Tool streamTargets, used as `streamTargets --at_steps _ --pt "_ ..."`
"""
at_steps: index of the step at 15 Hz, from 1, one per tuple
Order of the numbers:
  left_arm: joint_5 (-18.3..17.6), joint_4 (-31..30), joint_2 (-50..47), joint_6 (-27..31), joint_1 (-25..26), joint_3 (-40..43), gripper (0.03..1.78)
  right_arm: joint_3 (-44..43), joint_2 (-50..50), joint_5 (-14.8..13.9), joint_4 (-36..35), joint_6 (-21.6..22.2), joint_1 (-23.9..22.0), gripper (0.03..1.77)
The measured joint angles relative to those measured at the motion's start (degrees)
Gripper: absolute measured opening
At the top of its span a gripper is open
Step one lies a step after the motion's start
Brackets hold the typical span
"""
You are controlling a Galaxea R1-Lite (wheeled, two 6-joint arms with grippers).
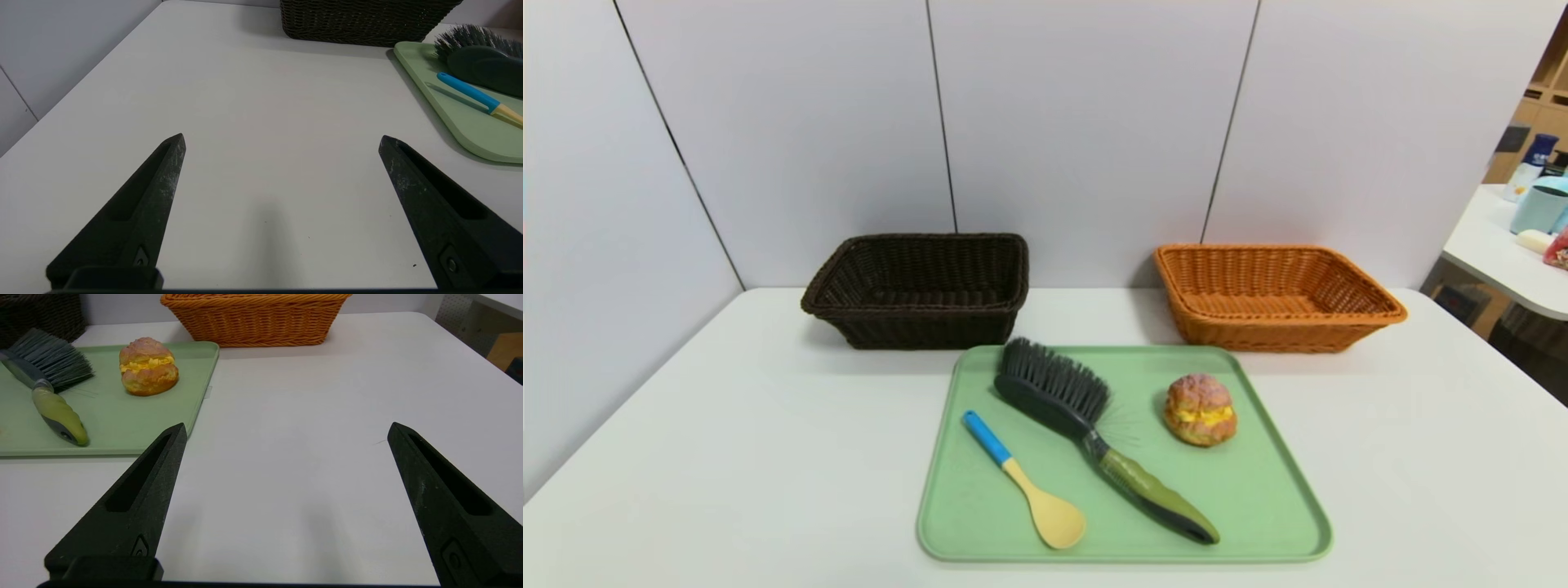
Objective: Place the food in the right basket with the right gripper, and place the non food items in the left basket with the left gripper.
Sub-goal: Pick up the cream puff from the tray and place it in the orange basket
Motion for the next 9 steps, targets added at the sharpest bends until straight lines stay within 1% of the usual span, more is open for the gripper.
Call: streamTargets --at_steps 7,9 --pt "0.05 0.52 0.00 0.83 0.00 -0.38 1.69 -0.07 0.00 -0.11 0.34 -0.49 0.00 1.70" --pt "-0.11 2.23 0.02 1.22 0.00 -3.06 1.69 -2.23 0.02 -0.11 2.16 -0.93 -0.04 1.70"
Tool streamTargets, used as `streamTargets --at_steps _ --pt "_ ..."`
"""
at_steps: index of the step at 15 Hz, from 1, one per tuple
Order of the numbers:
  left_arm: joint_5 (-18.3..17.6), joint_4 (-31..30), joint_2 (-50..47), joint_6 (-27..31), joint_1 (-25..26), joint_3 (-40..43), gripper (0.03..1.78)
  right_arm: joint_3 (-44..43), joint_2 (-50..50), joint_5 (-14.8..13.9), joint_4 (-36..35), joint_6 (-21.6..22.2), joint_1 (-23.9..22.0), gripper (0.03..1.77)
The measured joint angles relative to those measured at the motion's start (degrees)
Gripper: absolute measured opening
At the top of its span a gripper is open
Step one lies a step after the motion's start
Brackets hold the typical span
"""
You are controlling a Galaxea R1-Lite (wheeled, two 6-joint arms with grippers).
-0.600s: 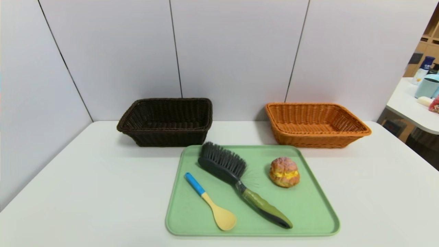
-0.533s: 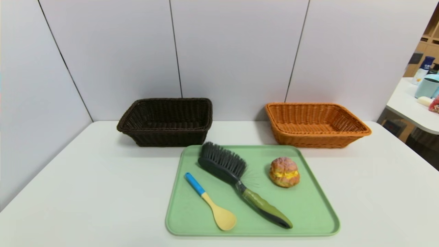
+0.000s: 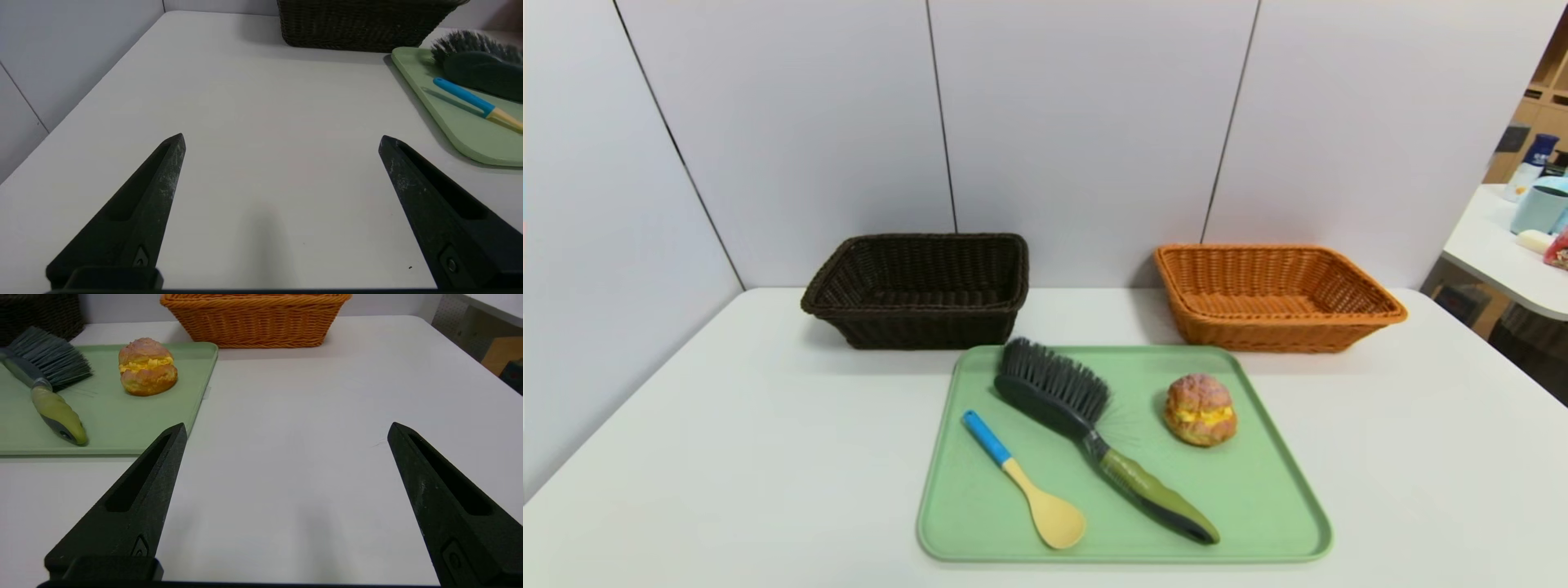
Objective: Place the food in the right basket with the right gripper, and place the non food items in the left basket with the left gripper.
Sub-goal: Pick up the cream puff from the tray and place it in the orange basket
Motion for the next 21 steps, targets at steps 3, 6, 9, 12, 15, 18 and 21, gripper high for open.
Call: streamTargets --at_steps 3,6,9,12,15,18,21 --pt "-0.48 7.55 1.73 0.60 -0.02 -10.33 1.69 -11.04 1.84 1.88 7.74 -0.30 0.00 1.70" --pt "-2.44 10.74 11.62 1.79 -0.05 -25.91 1.69 -27.64 11.59 5.90 13.45 -1.26 0.09 1.70" --pt "-3.99 11.57 25.05 2.43 -0.02 -41.78 1.69 -44.32 26.11 8.36 15.30 -2.23 0.37 1.70" --pt "-4.53 11.87 38.89 3.33 0.00 -53.27 1.69 -56.03 40.20 9.02 16.26 -2.94 0.50 1.70" --pt "-4.71 12.04 51.51 3.85 -0.11 -58.45 1.69 -66.34 55.70 9.18 19.54 -3.11 1.66 1.70" --pt "-4.29 12.11 62.06 4.00 -2.10 -59.65 1.69 -72.85 69.34 9.24 25.08 -2.06 4.33 1.70" --pt "-1.95 11.82 70.06 3.91 -7.98 -60.25 1.69 -77.79 81.08 6.96 29.77 3.00 9.74 1.70"
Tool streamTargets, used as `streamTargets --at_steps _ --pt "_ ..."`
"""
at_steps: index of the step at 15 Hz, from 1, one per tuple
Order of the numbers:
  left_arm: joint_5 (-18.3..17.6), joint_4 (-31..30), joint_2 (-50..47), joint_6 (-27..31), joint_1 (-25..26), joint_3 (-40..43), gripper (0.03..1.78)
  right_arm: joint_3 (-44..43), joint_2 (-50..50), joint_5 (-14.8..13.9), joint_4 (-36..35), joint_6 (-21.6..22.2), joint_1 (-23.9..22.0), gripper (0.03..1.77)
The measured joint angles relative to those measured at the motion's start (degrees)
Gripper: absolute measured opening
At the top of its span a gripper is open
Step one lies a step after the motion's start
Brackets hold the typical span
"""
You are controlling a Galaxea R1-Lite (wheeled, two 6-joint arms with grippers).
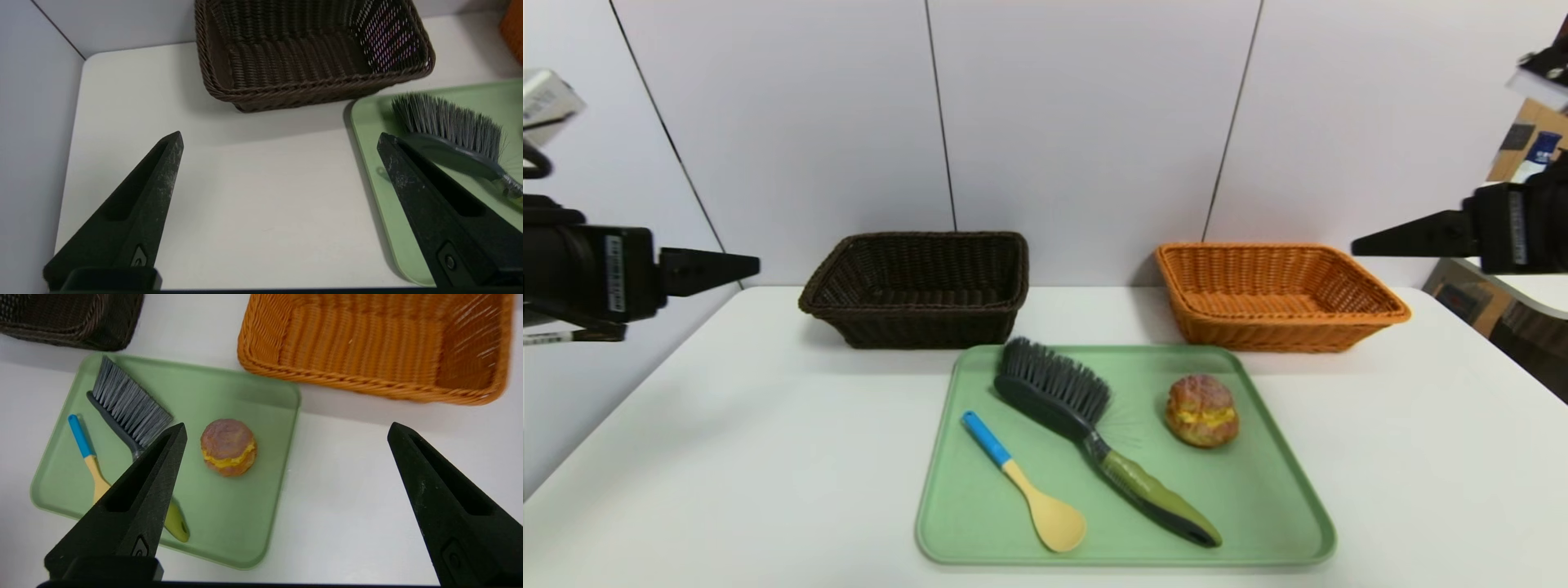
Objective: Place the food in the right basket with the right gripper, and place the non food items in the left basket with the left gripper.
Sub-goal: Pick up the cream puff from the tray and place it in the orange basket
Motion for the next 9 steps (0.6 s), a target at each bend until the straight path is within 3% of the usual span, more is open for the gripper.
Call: streamTargets --at_steps 4,9 --pt "3.63 -0.09 5.75 -1.40 -6.18 -0.72 1.69 -7.41 11.97 -3.47 8.81 10.70 8.48 1.70" --pt "4.27 -0.09 7.74 -4.52 -9.40 -0.72 1.69 -12.26 20.70 -8.53 18.25 18.40 15.71 1.70"
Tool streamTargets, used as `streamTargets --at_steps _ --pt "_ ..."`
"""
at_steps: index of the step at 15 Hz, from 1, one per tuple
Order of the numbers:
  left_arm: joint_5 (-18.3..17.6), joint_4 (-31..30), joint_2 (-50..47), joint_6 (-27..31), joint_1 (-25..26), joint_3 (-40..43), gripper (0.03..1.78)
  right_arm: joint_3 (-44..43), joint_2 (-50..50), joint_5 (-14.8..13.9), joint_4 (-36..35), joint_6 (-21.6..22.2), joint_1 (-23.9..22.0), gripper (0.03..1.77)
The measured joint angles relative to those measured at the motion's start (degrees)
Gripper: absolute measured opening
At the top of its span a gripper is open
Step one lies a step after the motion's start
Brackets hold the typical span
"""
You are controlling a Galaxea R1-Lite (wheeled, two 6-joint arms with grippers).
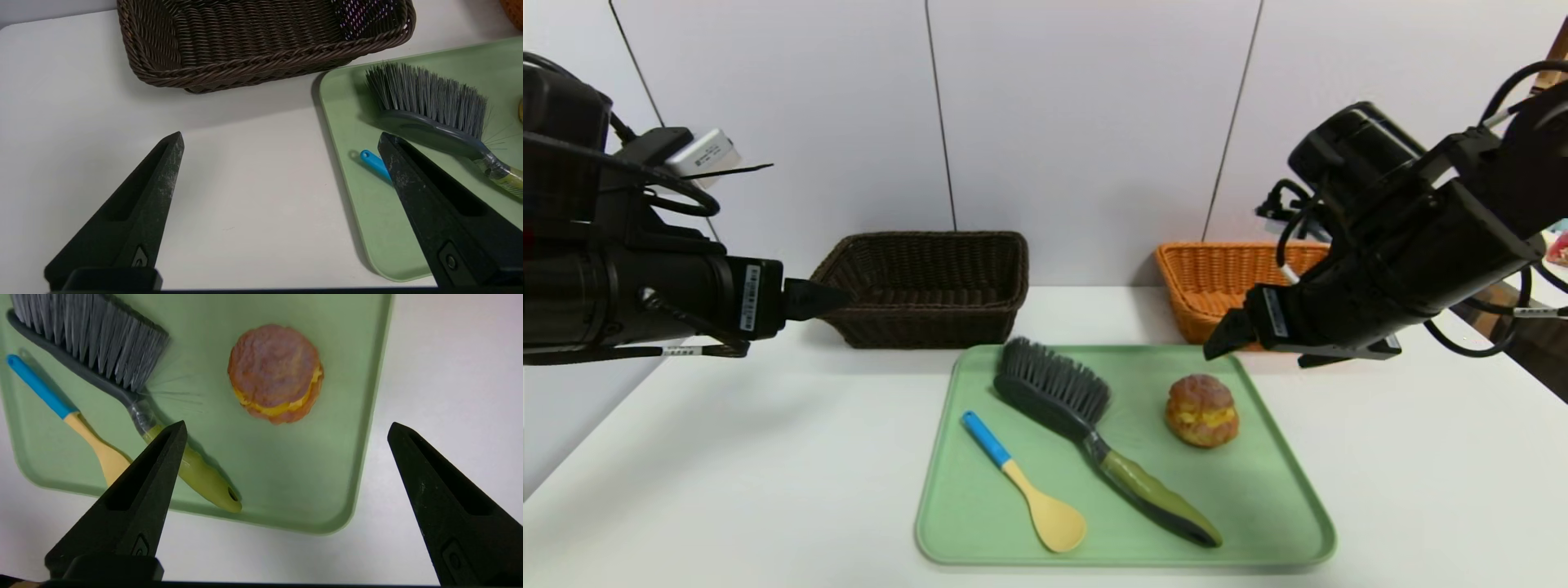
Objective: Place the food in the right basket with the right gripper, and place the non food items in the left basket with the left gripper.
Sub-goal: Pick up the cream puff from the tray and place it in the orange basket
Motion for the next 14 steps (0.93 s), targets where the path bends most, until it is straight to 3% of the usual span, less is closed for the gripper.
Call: streamTargets --at_steps 5,14 --pt "1.62 -0.02 -0.13 -0.27 -0.33 -0.11 1.69 -1.76 5.72 -0.78 2.12 3.61 1.27 1.70" --pt "1.65 0.02 -0.63 -0.24 -0.37 -0.13 1.69 -4.27 12.79 -1.27 2.04 4.27 1.69 1.70"
